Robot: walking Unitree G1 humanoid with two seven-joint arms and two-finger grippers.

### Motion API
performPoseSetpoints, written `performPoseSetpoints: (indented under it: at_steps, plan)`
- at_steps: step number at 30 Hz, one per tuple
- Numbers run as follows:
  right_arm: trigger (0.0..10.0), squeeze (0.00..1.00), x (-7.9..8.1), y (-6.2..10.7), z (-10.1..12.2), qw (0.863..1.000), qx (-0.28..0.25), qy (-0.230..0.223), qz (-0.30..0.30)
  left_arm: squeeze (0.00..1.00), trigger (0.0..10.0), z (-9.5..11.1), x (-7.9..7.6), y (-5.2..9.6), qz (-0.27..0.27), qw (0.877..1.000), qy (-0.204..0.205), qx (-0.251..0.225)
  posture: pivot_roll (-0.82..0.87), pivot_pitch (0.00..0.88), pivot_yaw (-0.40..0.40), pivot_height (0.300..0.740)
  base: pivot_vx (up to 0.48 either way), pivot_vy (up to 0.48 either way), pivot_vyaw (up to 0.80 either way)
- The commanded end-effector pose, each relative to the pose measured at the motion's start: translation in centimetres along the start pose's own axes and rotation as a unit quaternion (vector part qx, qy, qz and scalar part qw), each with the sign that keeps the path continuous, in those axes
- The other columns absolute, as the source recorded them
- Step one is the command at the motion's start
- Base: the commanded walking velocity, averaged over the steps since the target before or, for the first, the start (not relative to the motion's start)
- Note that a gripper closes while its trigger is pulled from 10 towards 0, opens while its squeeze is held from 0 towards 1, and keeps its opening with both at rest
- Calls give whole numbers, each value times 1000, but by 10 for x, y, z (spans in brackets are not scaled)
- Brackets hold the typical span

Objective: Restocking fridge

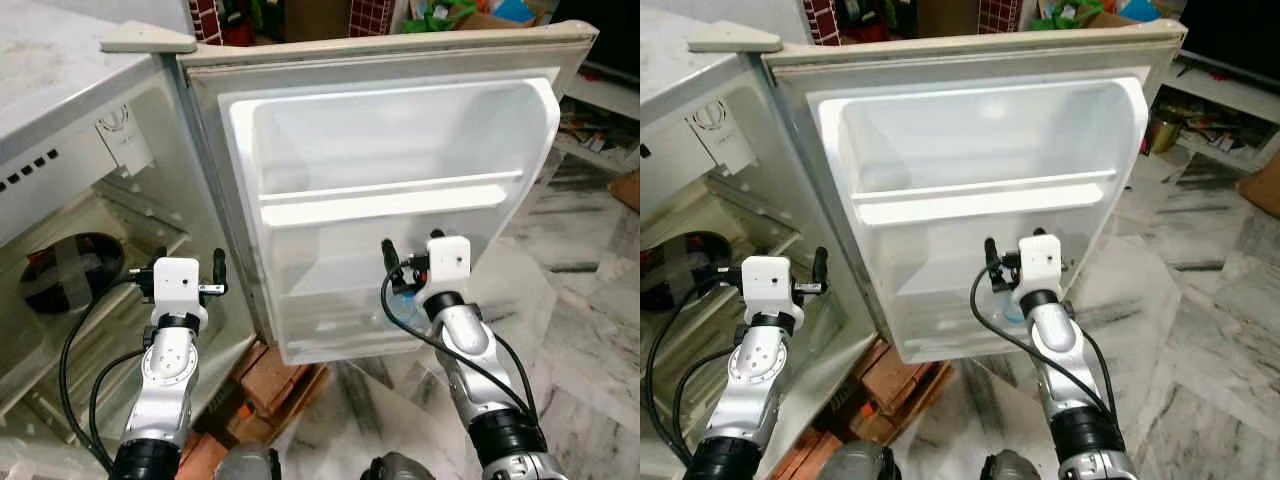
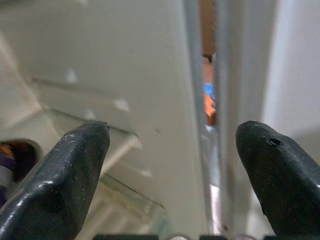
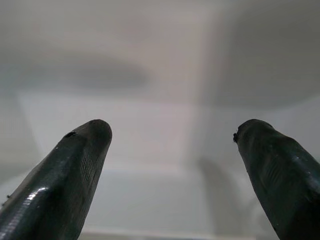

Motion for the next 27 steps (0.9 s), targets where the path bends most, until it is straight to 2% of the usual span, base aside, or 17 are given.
performPoseSetpoints:
  at_steps: [1,5,7,8,12,21,27]
  plan:
    - [10000,0,-1,2,-6,1000,13,0,1,0,10000,-7,-6,2,-5,1000,-3,14,78,0,-1,740,0,-292,0]
    - [10000,0,6,1,-10,999,27,-8,21,0,10000,-7,-13,1,-14,1000,2,16,60,0,11,740,0,-429,0]
    - [10000,0,12,-6,-8,999,30,3,36,0,10000,-2,-19,-4,-20,1000,-2,8,57,0,15,740,0,-446,0]
    - [10000,0,14,-12,-4,999,30,4,40,0,10000,2,-19,-8,-15,1000,0,3,62,0,17,740,0,-450,0]
    - [10000,0,14,-16,2,999,23,3,40,0,10000,4,-18,-10,-13,1000,-2,-1,57,0,22,740,0,-452,0]
    - [10000,0,22,-8,-3,997,19,7,70,0,10000,-2,-19,-5,-23,1000,-10,5,69,0,18,740,0,-476,0]
    - [10000,0,21,-2,-11,996,32,-23,79,0,10000,-6,-19,-2,-20,1000,-10,12,73,0,19,740,0,-480,0]
Point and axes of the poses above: a point about 5 cm out from each wrist's last joint towards the gripper, its own y axis pointing back from the gripper into the wrist, its own z axis along the axis of the wrist's last joint, x = y × z, the point moved 3 cm from there along -y, pointing out of the wrist towards the gripper, and after that the axes turned 1 degree about -y, right-handed, at the moved point
